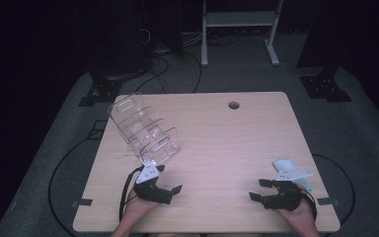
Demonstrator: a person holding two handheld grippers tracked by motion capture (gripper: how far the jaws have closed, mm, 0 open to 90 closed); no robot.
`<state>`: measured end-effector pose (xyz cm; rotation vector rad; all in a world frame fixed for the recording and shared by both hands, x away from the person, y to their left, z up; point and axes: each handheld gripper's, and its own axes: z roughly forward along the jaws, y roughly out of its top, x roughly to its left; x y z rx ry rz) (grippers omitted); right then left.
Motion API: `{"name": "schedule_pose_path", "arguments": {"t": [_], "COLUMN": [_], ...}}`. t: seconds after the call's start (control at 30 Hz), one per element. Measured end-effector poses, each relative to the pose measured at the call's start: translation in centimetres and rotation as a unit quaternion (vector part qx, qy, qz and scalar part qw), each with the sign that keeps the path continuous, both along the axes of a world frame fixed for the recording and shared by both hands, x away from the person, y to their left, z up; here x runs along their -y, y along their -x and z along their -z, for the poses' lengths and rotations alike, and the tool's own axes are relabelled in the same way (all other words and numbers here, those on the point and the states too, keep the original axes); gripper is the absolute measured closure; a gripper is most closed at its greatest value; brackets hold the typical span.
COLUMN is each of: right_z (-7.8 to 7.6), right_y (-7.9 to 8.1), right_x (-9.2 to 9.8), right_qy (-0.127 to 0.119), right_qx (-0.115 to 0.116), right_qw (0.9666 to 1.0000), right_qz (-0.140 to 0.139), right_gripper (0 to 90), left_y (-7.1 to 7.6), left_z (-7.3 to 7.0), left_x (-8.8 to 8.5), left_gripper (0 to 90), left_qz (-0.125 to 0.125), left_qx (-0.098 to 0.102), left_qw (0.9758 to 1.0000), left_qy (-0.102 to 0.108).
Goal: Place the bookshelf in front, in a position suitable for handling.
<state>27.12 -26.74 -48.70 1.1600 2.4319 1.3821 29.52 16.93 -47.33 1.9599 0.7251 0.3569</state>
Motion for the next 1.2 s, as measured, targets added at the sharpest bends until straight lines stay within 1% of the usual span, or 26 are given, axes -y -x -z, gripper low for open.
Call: {"name": "schedule_pose_path", "arguments": {"t": [0.07, 0.13, 0.27, 0.33, 0.37, 0.4, 0.43, 0.47, 0.5, 0.57, 0.6, 0.63, 0.67, 0.7, 0.73, 0.77, 0.8, 0.83, 0.87, 0.93, 1.0, 1.07, 1.2], "right_z": [0.0, 0.0, -0.1, -0.1, -0.1, -0.1, -0.1, -0.2, -0.2, -0.3, -0.3, -0.3, -0.3, -0.2, -0.2, -0.2, -0.2, -0.2, -0.3, -0.3, -0.4, -0.4, -0.4], "right_y": [-0.1, -0.2, -0.2, -0.2, -0.2, -0.2, -0.1, -0.1, -0.1, -0.1, 0.0, 0.0, 0.0, 0.0, 0.0, -0.1, -0.1, -0.1, -0.1, -0.1, -0.1, -0.1, -0.1], "right_x": [0.0, 0.1, 0.0, -0.1, -0.2, -0.2, -0.2, -0.2, -0.2, -0.3, -0.3, -0.3, -0.3, -0.4, -0.4, -0.4, -0.4, -0.5, -0.5, -0.5, -0.5, -0.5, -0.6], "right_qy": [-0.001, -0.002, -0.003, -0.004, -0.004, -0.005, -0.006, -0.006, -0.006, -0.008, -0.009, -0.008, -0.008, -0.009, -0.009, -0.008, -0.008, -0.008, -0.008, -0.008, -0.007, -0.007, -0.007], "right_qx": [0.000, 0.000, 0.002, 0.003, 0.003, 0.003, 0.003, 0.003, 0.003, 0.005, 0.004, 0.005, 0.005, 0.002, 0.002, 0.003, 0.003, 0.003, 0.003, 0.003, 0.004, 0.006, 0.003], "right_qw": [1.0000, 1.0000, 1.0000, 1.0000, 1.0000, 1.0000, 1.0000, 1.0000, 1.0000, 0.9999, 1.0000, 0.9999, 0.9999, 1.0000, 1.0000, 1.0000, 1.0000, 1.0000, 1.0000, 1.0000, 1.0000, 1.0000, 1.0000], "right_qz": [0.001, 0.001, -0.001, -0.001, -0.001, -0.001, -0.002, -0.002, -0.002, -0.004, -0.003, -0.003, -0.003, -0.002, -0.002, -0.003, -0.003, -0.004, -0.003, -0.003, -0.003, -0.004, -0.005], "right_gripper": [26.3, 26.2, 26.0, 26.0, 26.0, 25.9, 25.9, 25.8, 25.8, 25.7, 25.7, 25.7, 25.7, 25.6, 25.6, 25.6, 25.6, 25.6, 25.6, 25.6, 25.6, 25.6, 25.6], "left_y": [0.0, 0.0, 0.3, 0.5, 0.8, 0.8, 1.0, 1.0, 1.1, 1.2, 1.3, 1.3, 1.3, 1.4, 1.4, 1.4, 1.4, 1.3, 1.3, 1.2, 1.1, 1.0, 0.5], "left_z": [0.0, 0.0, -0.3, -0.6, -1.2, -1.2, -1.8, -1.8, -2.1, -2.7, -3.3, -3.7, -3.7, -4.3, -4.3, -5.0, -5.0, -5.6, -5.6, -6.2, -6.9, -7.3, -8.3], "left_x": [-0.1, -0.2, -0.4, -0.5, -0.5, -0.5, -0.5, -0.5, -0.5, -0.8, -1.1, -1.3, -1.3, -1.8, -1.8, -2.4, -2.4, -2.9, -2.9, -3.4, -3.9, -4.2, -5.0], "left_gripper": [1.9, 2.0, 1.9, 1.9, 1.9, 1.9, 1.9, 1.9, 1.9, 1.8, 1.9, 1.9, 1.9, 1.8, 1.8, 1.9, 1.9, 1.8, 1.9, 1.9, 1.9, 1.9, 1.9], "left_qz": [-0.004, -0.002, 0.001, 0.005, 0.010, 0.010, 0.013, 0.013, 0.015, 0.020, 0.019, 0.017, 0.017, 0.013, 0.013, 0.010, 0.010, 0.010, 0.010, 0.016, 0.015, 0.014, 0.006], "left_qx": [-0.002, -0.003, -0.006, -0.002, 0.003, 0.003, 0.007, 0.007, 0.009, 0.013, 0.019, 0.025, 0.025, 0.030, 0.030, 0.039, 0.039, 0.042, 0.042, 0.040, 0.046, 0.048, 0.054], "left_qw": [1.0000, 1.0000, 1.0000, 1.0000, 0.9999, 0.9999, 0.9999, 0.9999, 0.9998, 0.9997, 0.9996, 0.9995, 0.9995, 0.9994, 0.9994, 0.9991, 0.9991, 0.9990, 0.9990, 0.9988, 0.9986, 0.9985, 0.9984], "left_qy": [-0.001, -0.003, 0.003, 0.006, 0.008, 0.008, 0.007, 0.007, 0.004, 0.007, 0.008, 0.006, 0.006, 0.009, 0.009, 0.010, 0.010, 0.012, 0.012, 0.022, 0.021, 0.021, 0.012]}}
